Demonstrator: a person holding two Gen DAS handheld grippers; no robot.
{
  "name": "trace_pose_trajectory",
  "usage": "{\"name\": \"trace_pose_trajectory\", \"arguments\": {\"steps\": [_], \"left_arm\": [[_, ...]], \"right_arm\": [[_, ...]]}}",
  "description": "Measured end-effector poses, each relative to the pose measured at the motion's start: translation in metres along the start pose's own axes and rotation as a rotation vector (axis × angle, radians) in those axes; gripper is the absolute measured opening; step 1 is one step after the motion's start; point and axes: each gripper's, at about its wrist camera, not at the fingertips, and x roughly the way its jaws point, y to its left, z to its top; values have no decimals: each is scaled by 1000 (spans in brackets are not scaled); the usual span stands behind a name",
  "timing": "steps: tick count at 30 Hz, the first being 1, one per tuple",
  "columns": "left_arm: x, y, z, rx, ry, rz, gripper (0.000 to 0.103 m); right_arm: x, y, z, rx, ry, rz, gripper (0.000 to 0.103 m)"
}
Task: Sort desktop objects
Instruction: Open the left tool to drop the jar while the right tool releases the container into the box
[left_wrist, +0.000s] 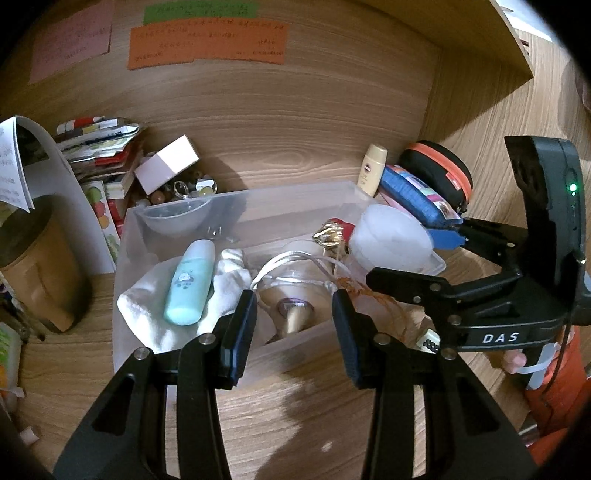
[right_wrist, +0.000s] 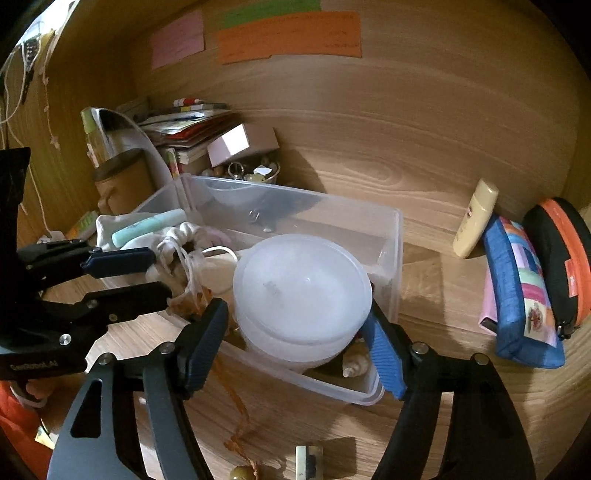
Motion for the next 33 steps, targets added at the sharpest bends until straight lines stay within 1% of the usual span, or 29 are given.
{"name": "trace_pose_trajectory", "arguments": {"steps": [1,3,5,10,13,17,21,28,33], "left_arm": [[-1,0,0,1,-3,1,42],[-5,-2,1,3,-12,4,43],[-9,-3,1,3,-21,7,47],[-19,-7,2,7,-36,8,50],[-27,-12,1,15,-47,15,58],[-38,-20,0,31,-69,27,65],[-44,-28,-1,40,-76,34,65],[-46,-43,-7,55,-60,44,65],[-39,-50,-14,46,-23,39,65]], "right_arm": [[-1,0,0,0,0,4,71],[-6,0,1,7,-10,-2,75],[-12,0,0,10,-26,-17,78],[-26,0,-3,15,-45,-31,79],[-32,1,-5,15,-51,-34,81],[-43,2,-11,11,-64,-37,82],[-52,1,-18,8,-71,-38,82],[-65,-8,-33,17,-81,-45,82],[-64,-16,-47,29,-44,-36,82]]}}
